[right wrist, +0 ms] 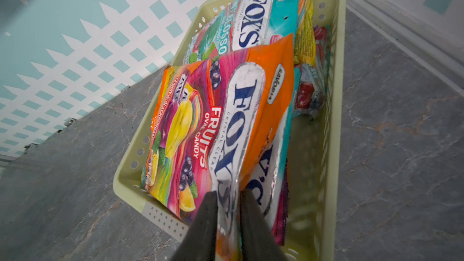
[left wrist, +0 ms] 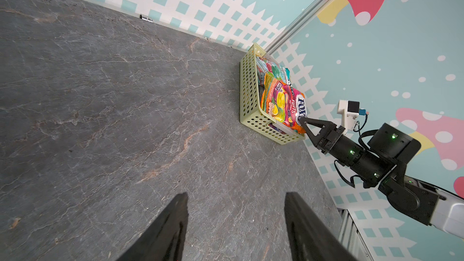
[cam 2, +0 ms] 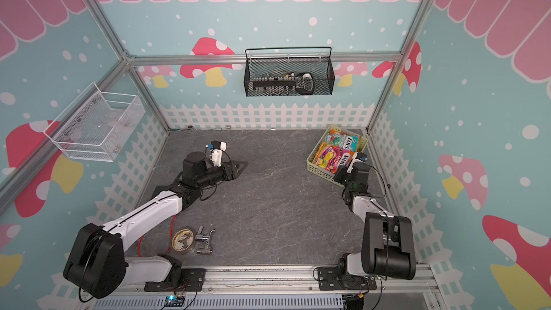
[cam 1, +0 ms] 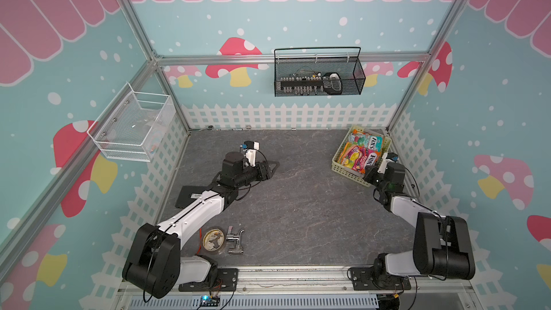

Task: Put the candies in the basket
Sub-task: Place the candy in the basket, then reset both arms

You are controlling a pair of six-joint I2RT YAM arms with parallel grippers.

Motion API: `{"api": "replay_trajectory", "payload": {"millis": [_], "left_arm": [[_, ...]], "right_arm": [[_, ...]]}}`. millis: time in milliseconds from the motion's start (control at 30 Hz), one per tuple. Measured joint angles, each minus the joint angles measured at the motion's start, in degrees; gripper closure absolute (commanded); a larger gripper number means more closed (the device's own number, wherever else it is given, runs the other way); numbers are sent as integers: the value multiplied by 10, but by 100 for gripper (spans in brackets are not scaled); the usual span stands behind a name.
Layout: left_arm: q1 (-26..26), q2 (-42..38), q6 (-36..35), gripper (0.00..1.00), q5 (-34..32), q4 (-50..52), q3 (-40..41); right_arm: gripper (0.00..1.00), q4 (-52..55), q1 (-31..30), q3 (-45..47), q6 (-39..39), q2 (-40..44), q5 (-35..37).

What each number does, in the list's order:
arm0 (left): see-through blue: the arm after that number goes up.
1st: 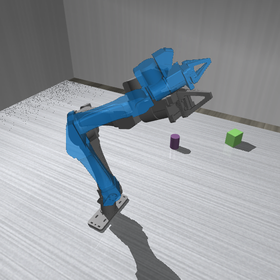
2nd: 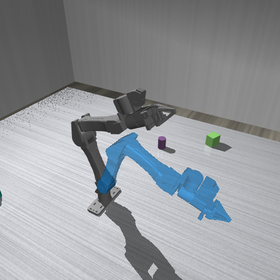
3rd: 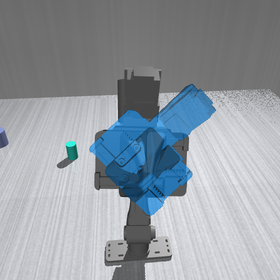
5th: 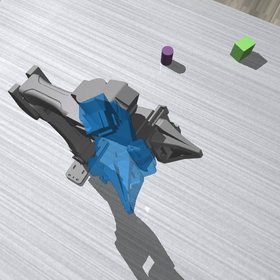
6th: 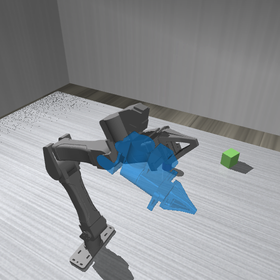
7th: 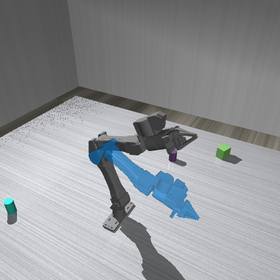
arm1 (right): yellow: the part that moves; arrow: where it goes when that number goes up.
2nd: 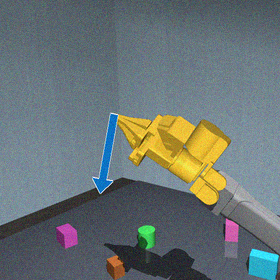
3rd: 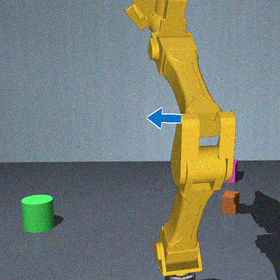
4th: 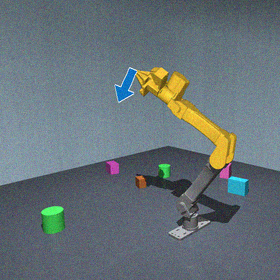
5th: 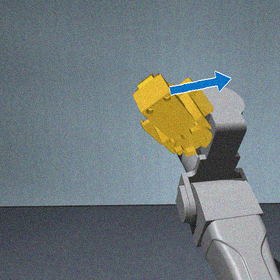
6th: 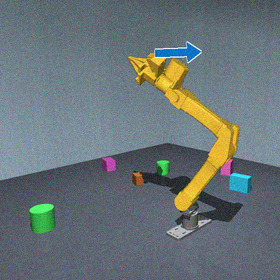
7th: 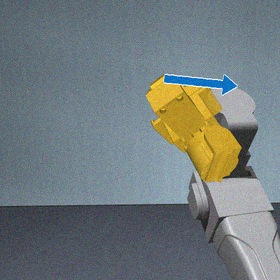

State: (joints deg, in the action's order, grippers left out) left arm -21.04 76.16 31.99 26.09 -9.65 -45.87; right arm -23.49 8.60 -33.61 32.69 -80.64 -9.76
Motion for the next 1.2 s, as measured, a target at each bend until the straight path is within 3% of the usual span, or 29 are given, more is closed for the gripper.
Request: {"api": "replay_trajectory", "payload": {"millis": [233,267,300,367,467,567,733,900,1100,1200], "left_arm": [[0,-19,-13,20,-20,9,0],[0,-24,-16,16,-24,9,0],[0,-31,-20,3,-28,10,0],[-1,-43,-25,1,-40,10,0],[-4,-60,-36,1,-71,10,0],[-9,-78,-48,1,-117,-2,16],[-12,-119,-100,1,-191,-98,123],[-24,-155,-214,1,-265,-238,266],[-17,-155,-311,1,-382,-331,299],[25,-146,-323,1,-404,-384,330]], "right_arm": [[39,69,0,-14,-14,62,10],[36,86,0,-22,-19,77,8],[33,99,0,-29,-23,94,4],[28,118,-5,-37,-35,129,-6],[11,142,-26,-40,-55,182,-15],[1,151,-45,-31,-83,216,0],[1,87,-49,66,-139,269,47],[1,-5,-53,160,-209,268,81],[1,-187,-54,267,-278,226,56],[1,-266,-54,283,-298,163,40]]}}
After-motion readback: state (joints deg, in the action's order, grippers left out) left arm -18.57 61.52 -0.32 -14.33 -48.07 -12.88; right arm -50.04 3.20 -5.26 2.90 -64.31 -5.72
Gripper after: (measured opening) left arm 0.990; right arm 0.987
